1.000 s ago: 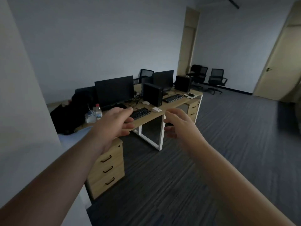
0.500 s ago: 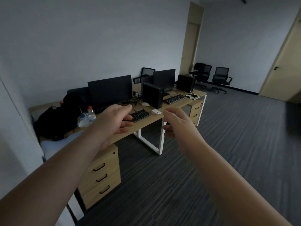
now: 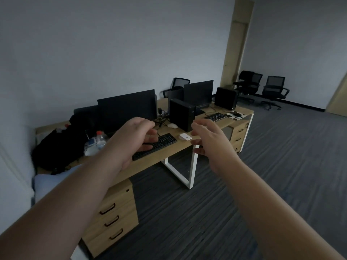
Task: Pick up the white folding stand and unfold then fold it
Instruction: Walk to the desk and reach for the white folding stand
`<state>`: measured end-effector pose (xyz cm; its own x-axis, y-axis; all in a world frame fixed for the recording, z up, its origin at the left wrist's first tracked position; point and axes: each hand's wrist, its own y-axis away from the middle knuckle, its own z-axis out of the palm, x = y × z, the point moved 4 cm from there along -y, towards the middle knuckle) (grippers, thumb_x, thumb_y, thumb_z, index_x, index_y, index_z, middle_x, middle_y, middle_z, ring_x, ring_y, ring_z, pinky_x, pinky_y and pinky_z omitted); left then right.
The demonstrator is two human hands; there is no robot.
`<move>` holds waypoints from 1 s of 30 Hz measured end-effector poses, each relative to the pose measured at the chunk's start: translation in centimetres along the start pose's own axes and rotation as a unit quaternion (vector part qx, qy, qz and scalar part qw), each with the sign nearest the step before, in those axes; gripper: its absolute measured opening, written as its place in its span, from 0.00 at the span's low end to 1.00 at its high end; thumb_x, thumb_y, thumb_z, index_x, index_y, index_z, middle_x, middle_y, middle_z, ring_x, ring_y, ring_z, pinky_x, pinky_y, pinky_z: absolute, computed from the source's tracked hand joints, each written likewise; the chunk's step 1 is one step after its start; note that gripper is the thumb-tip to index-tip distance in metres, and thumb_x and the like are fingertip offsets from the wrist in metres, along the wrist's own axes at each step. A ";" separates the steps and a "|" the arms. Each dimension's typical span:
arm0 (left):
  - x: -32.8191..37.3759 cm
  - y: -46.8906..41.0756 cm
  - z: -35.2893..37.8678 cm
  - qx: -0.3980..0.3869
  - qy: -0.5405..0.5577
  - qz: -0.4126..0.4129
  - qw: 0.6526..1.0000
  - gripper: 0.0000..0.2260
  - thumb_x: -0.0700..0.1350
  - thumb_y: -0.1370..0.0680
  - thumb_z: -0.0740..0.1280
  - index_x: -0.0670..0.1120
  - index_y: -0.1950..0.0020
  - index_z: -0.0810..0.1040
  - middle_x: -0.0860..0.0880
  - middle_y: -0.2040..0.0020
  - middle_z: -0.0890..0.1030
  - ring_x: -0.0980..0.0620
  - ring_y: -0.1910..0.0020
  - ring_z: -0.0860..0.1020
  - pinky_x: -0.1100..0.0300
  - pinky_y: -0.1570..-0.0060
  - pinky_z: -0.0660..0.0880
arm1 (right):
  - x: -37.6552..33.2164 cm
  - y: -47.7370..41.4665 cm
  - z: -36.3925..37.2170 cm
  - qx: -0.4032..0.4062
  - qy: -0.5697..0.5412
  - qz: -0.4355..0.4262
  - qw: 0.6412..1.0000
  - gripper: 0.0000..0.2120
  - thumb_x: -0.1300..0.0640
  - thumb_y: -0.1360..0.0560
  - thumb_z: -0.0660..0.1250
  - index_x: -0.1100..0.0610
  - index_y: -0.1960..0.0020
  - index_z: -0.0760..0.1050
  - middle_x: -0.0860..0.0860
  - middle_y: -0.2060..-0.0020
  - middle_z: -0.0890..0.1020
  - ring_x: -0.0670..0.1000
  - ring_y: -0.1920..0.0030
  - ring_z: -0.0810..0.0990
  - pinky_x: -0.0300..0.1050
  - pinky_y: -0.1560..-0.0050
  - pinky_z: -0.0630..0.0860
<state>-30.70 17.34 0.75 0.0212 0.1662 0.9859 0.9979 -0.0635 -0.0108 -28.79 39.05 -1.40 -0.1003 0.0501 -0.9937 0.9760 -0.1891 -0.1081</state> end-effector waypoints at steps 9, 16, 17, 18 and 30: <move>-2.2 -10.4 2.1 -0.009 0.007 -0.018 1.000 0.07 0.48 0.16 0.65 0.47 0.41 0.79 0.42 0.42 0.84 0.44 0.45 0.86 0.51 0.51 0.81 | 3.2 -9.6 -0.2 0.008 0.002 0.013 1.000 0.11 0.44 0.23 0.69 0.44 0.41 0.79 0.50 0.47 0.82 0.50 0.53 0.83 0.44 0.59 0.79; -2.0 -20.5 2.7 -0.022 0.025 -0.021 0.999 0.08 0.48 0.15 0.65 0.47 0.40 0.79 0.41 0.42 0.85 0.44 0.45 0.86 0.51 0.50 0.83 | 3.8 -18.8 0.1 0.038 0.016 0.019 0.999 0.08 0.47 0.20 0.68 0.44 0.41 0.79 0.49 0.50 0.83 0.47 0.56 0.84 0.42 0.59 0.81; -1.8 -21.9 2.7 -0.025 0.025 -0.019 0.999 0.08 0.48 0.15 0.65 0.47 0.39 0.79 0.42 0.43 0.85 0.45 0.46 0.86 0.53 0.53 0.82 | 3.6 -20.0 0.2 0.043 0.018 0.017 0.999 0.08 0.47 0.20 0.68 0.44 0.41 0.79 0.49 0.50 0.83 0.47 0.57 0.84 0.42 0.60 0.81; -1.5 -23.1 2.8 -0.028 0.025 -0.016 0.999 0.09 0.49 0.15 0.65 0.47 0.39 0.79 0.42 0.43 0.85 0.46 0.47 0.86 0.55 0.56 0.82 | 3.4 -21.2 0.3 0.048 0.021 0.013 0.999 0.08 0.47 0.20 0.68 0.44 0.41 0.79 0.48 0.51 0.83 0.47 0.57 0.84 0.42 0.60 0.81; -1.6 -34.2 6.6 -0.037 0.026 -0.003 0.999 0.08 0.50 0.17 0.66 0.48 0.42 0.80 0.42 0.44 0.86 0.46 0.49 0.88 0.46 0.46 0.83 | 4.9 -32.1 -2.0 0.049 0.020 0.012 0.999 0.10 0.47 0.19 0.68 0.46 0.39 0.79 0.50 0.46 0.83 0.49 0.53 0.84 0.39 0.62 0.80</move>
<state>-64.49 25.70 -1.57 0.0095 0.1163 0.9932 0.9908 -0.1354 0.0064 -60.18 47.32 -2.75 -0.0678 0.0840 -0.9942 0.9540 -0.2862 -0.0892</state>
